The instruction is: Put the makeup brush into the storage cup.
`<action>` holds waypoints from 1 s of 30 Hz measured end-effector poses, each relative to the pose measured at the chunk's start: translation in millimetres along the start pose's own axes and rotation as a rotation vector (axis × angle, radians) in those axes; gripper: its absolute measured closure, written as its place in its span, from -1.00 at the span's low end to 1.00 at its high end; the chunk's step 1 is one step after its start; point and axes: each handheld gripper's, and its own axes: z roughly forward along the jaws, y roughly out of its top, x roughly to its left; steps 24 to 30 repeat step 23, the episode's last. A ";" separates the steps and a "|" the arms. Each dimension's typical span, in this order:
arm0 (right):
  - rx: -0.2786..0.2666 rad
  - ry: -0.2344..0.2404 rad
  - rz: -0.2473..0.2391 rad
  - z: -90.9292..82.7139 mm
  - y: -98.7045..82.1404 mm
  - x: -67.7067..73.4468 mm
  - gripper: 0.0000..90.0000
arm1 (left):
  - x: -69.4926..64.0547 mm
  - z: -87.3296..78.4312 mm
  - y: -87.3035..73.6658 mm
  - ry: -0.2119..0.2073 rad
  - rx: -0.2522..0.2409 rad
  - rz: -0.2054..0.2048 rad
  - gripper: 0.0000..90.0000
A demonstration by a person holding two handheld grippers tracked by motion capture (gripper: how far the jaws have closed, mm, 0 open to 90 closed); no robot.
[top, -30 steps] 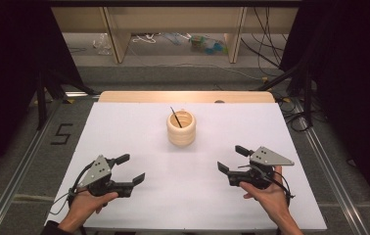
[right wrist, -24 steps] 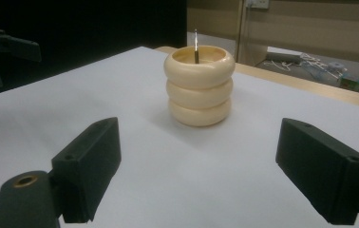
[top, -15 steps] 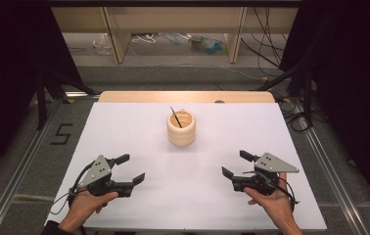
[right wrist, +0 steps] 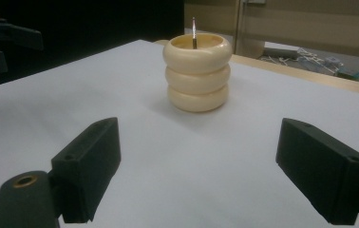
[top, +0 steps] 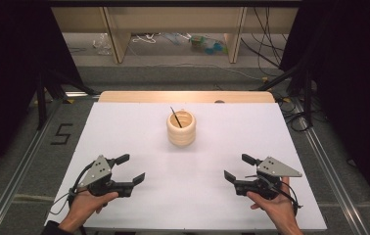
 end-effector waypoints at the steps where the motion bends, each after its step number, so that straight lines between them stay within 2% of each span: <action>1: 0.004 0.016 0.014 -0.1 -0.7 1.3 -0.65 | 0.2 0.1 0.0 -0.001 0.001 0.000 -0.64; 2: -0.013 0.024 0.011 1.3 -1.1 1.3 -0.65 | 0.2 0.2 -0.2 0.000 0.001 -0.003 -0.64; 8: -0.001 0.007 0.010 -1.6 -0.9 3.3 -0.65 | -0.2 0.5 -0.6 0.001 0.002 -0.003 -0.64; 11: -0.008 0.028 0.007 -1.5 -0.8 3.9 -0.65 | 0.3 1.2 -0.5 -0.004 0.000 0.005 -0.64; 15: 0.008 0.019 0.011 -1.8 -1.3 4.5 -0.65 | 0.2 0.1 -0.1 -0.001 0.000 0.000 -0.64; 30: -0.002 0.019 0.013 -1.2 -1.5 4.3 -0.65 | 0.2 0.2 0.0 0.000 0.000 0.002 -0.64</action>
